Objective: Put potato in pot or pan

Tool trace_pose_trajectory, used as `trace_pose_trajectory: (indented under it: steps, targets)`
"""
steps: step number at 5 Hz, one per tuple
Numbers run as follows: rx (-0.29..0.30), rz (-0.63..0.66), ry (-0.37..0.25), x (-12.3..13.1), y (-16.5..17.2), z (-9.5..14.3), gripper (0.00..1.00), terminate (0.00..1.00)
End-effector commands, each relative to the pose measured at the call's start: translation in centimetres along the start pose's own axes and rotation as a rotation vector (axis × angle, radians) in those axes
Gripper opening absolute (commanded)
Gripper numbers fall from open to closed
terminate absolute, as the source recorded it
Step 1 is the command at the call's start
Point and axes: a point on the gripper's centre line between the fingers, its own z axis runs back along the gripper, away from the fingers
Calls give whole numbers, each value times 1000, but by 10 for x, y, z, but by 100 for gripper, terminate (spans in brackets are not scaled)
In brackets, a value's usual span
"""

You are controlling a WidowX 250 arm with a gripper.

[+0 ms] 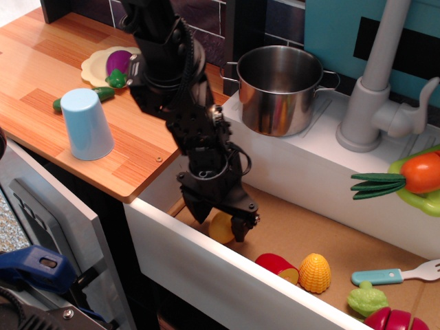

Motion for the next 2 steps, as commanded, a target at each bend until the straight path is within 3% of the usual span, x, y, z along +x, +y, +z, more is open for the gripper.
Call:
trace_pose_trajectory:
  steps: [1, 2]
  targets:
    - [-28, -6, -36, 4, 1, -11, 100, 0]
    - [-16, 3, -48, 6, -2, -14, 100, 0]
